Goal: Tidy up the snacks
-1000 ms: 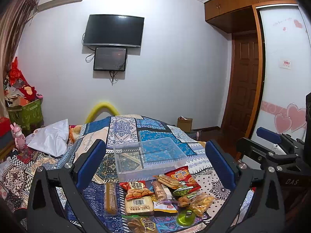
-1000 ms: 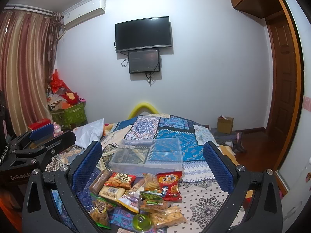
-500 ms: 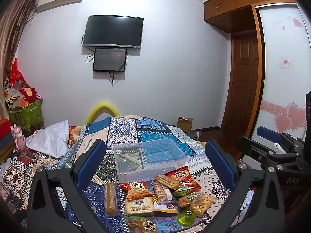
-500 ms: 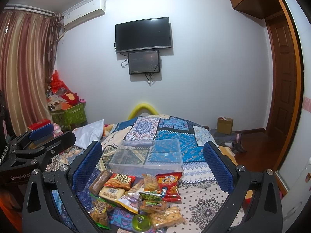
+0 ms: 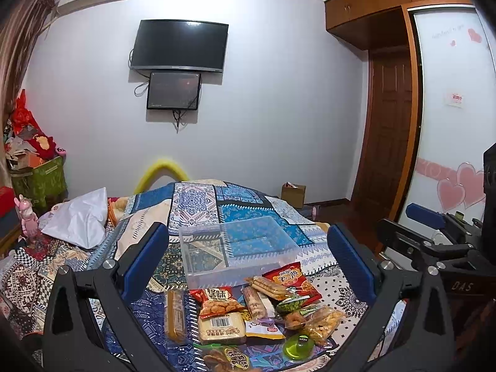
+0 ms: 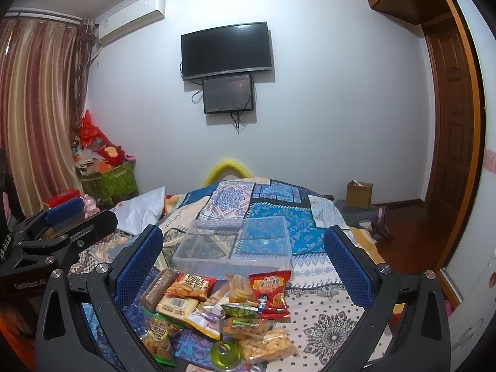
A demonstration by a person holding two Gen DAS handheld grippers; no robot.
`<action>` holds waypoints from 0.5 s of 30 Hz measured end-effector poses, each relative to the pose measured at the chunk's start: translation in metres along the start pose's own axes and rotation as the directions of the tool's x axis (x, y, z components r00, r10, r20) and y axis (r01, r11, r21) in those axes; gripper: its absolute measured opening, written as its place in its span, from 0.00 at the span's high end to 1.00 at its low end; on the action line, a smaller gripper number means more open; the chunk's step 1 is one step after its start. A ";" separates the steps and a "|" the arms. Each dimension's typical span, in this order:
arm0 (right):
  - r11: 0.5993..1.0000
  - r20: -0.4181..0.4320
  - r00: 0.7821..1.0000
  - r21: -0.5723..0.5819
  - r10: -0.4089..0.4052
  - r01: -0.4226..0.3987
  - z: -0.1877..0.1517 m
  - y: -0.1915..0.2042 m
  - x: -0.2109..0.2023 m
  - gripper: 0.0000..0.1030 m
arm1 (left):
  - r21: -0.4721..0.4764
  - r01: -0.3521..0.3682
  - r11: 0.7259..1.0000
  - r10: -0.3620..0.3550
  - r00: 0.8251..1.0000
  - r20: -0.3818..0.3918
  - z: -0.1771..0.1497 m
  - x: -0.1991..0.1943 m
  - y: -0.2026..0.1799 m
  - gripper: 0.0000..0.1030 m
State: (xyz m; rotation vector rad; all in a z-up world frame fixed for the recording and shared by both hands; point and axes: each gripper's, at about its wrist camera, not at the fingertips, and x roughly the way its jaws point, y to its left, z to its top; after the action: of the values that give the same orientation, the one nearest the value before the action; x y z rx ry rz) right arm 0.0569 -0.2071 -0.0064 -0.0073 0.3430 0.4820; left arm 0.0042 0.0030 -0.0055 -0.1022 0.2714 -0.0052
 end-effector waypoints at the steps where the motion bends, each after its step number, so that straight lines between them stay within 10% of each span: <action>1: 1.000 -0.005 1.000 0.002 -0.001 0.001 -0.001 -0.001 0.002 0.00 | 0.000 0.000 1.000 0.000 1.000 -0.004 -0.001 0.002 0.001 0.00; 15: 0.998 -0.217 0.975 0.024 -0.050 0.056 -0.032 -0.029 0.063 0.00 | -0.054 -0.083 0.995 0.069 0.972 -0.224 -0.042 0.076 0.045 0.12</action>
State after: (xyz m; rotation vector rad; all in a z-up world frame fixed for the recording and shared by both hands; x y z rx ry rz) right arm 0.1120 -0.2075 -0.0593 -0.0397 0.5629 0.4237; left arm 0.0660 0.0425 -0.0707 -0.1539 0.4993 0.0689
